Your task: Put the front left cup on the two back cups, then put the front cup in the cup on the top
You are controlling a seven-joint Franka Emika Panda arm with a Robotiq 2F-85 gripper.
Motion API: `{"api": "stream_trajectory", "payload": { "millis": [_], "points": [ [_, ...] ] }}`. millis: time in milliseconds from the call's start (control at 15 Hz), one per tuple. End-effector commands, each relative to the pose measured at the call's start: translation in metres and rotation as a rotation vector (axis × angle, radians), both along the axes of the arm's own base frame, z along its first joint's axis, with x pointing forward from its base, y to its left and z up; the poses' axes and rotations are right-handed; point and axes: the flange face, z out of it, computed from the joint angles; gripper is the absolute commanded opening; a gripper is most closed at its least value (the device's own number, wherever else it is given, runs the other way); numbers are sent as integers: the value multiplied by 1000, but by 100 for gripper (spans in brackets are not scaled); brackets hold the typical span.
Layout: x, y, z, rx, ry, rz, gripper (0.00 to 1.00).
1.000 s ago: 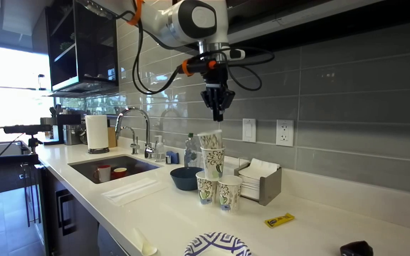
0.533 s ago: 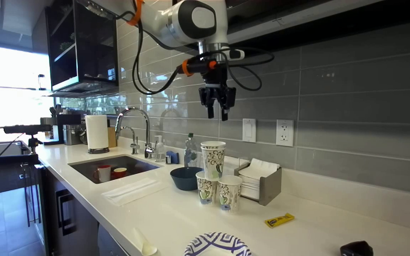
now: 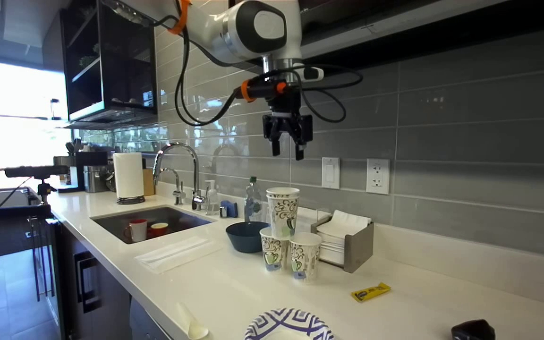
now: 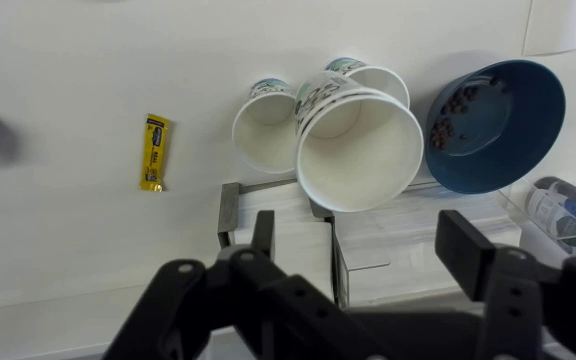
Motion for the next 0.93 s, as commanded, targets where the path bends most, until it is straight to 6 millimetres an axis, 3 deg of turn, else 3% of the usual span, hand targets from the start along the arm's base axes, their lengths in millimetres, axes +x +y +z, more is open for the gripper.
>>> {"api": "stream_trajectory", "payload": {
  "millis": [0, 867],
  "points": [
    [-1, 4, -20, 50, 25, -22, 100],
    [-5, -12, -80, 60, 21, -163, 100]
  ]
}}
